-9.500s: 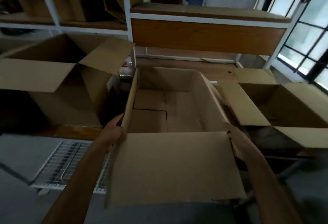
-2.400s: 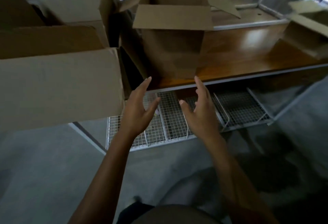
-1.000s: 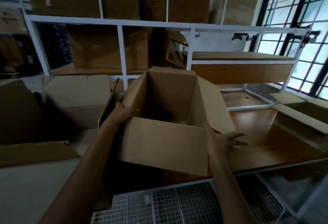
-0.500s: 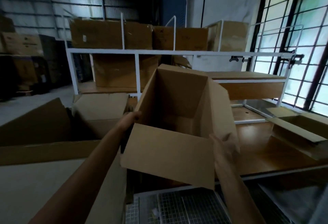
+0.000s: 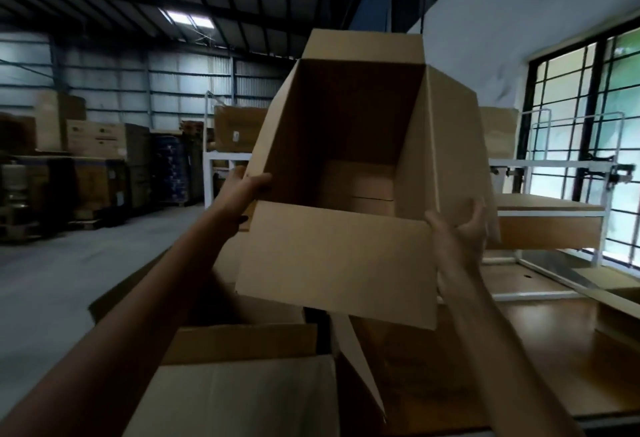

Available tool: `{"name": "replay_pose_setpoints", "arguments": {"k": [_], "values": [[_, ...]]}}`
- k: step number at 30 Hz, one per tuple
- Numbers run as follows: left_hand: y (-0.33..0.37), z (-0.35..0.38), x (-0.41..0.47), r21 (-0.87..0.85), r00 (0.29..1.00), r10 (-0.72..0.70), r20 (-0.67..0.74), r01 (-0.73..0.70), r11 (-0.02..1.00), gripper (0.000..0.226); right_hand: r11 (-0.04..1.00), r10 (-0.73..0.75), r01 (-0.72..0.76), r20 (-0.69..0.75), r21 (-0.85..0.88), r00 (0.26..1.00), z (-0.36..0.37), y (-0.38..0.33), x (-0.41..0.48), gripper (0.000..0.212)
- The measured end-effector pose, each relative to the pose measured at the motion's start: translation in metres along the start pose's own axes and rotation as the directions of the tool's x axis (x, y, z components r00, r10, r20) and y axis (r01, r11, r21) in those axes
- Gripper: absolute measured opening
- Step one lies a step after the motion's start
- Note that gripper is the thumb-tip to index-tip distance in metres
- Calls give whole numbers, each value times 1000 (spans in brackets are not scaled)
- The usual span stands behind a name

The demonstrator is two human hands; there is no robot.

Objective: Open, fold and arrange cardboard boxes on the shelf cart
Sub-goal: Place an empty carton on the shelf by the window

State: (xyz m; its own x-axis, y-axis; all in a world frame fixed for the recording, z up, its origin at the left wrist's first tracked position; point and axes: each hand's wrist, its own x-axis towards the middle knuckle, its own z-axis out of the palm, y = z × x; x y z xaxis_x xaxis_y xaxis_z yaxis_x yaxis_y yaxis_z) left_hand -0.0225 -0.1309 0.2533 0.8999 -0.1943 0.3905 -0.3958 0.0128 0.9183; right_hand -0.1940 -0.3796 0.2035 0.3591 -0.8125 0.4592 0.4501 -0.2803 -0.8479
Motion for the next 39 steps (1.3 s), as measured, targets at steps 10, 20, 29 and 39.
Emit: {"name": "replay_pose_setpoints", "arguments": {"k": [10,20,29,39], "values": [[-22,-147,26,-28,993,-30,-115,27,999,66,996,35,-46,139,73,990,149,17,-60,87],[-30,-224,54,-56,996,2,-90,-7,998,62,989,-60,32,190,144,980,219,4,-80,86],[-78,-210,50,48,960,-89,-266,106,993,95,996,75,-83,211,32,975,211,48,-89,83],[-153,-176,38,449,898,-325,-295,431,783,95,963,230,-193,199,-190,953,181,95,-92,86]]}}
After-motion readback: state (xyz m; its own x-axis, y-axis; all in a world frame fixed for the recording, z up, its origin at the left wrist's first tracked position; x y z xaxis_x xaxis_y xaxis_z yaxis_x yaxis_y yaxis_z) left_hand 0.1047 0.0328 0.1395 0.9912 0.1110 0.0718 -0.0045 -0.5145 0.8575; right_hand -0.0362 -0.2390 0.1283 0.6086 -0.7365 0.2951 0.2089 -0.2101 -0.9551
